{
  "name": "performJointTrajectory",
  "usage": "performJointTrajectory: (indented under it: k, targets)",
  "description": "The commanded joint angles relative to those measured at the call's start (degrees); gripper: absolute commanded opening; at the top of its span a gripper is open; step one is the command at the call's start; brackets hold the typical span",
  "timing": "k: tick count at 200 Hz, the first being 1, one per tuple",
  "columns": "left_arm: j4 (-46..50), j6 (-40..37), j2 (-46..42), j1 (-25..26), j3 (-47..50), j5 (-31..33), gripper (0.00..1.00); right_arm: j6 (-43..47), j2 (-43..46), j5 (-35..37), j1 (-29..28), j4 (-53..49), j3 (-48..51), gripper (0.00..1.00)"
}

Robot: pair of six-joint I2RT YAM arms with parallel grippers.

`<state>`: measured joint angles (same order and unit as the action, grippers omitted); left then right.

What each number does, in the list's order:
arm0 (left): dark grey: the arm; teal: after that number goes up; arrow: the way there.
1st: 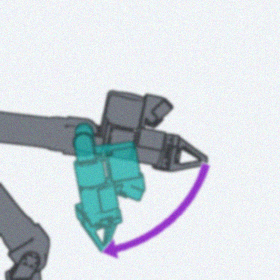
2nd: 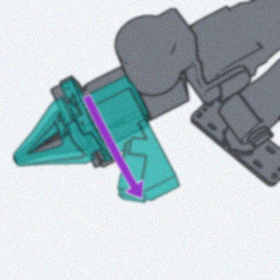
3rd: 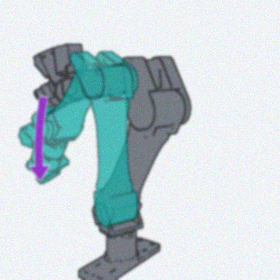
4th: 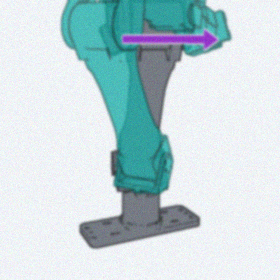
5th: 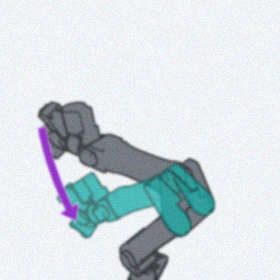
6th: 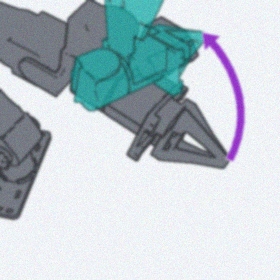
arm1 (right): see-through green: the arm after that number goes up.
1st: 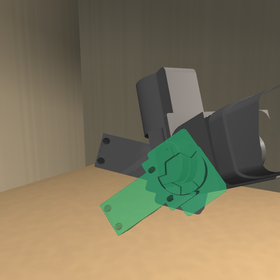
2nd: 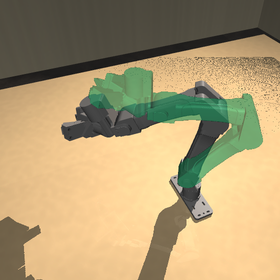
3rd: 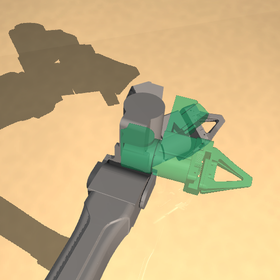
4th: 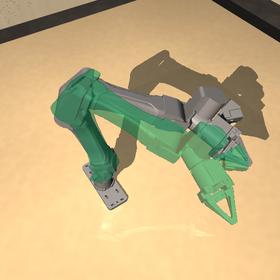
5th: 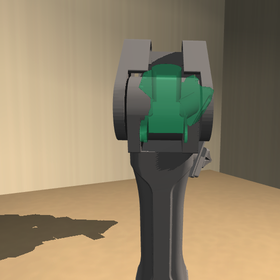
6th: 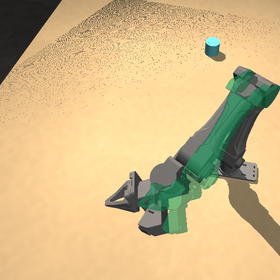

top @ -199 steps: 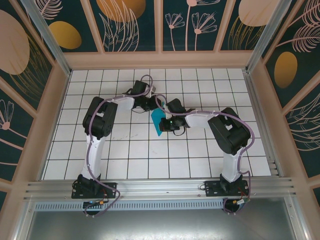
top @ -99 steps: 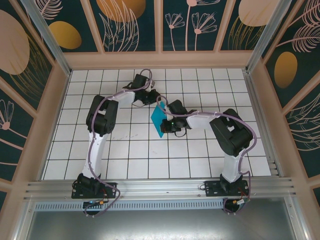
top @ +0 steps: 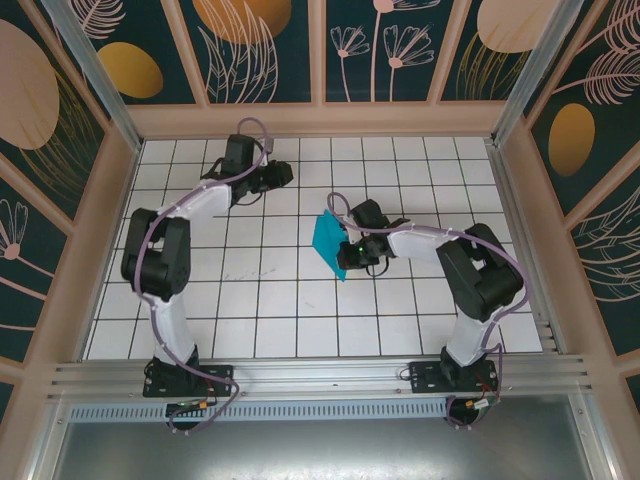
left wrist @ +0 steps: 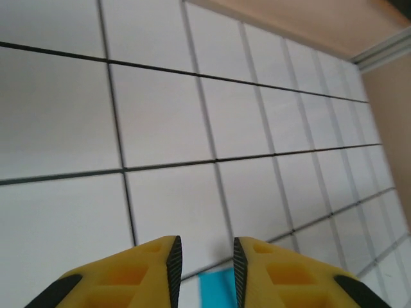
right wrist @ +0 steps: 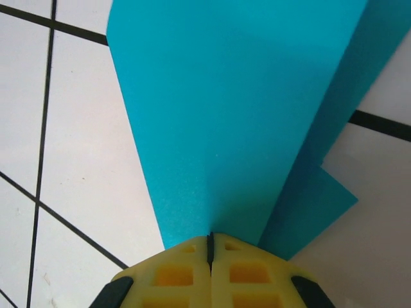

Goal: Fold a paper plane with a square sheet of paper (fold left side to right side)
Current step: Fourth fold the wing at the center of the table.

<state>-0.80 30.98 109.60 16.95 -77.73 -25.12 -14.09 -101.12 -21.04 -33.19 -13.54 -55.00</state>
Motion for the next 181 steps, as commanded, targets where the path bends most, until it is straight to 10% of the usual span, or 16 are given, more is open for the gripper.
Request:
performJointTrajectory:
  k: [1,103,181]
  targets:
    - [-7.58,3.20,-2.71,0.84,8.10,-5.02,0.30,1.81,5.84,-1.99,1.47,-0.41,0.95,0.03]
    - [-17.74,10.24,-0.27,8.53,15.65,-8.68,0.26,-4.44,4.04,-14.15,4.59,12.19,-0.09,0.12]
    - [-17.76,10.59,1.66,9.34,13.46,-10.59,0.26,-3.84,-4.10,-7.52,4.60,10.65,-2.10,0.12]
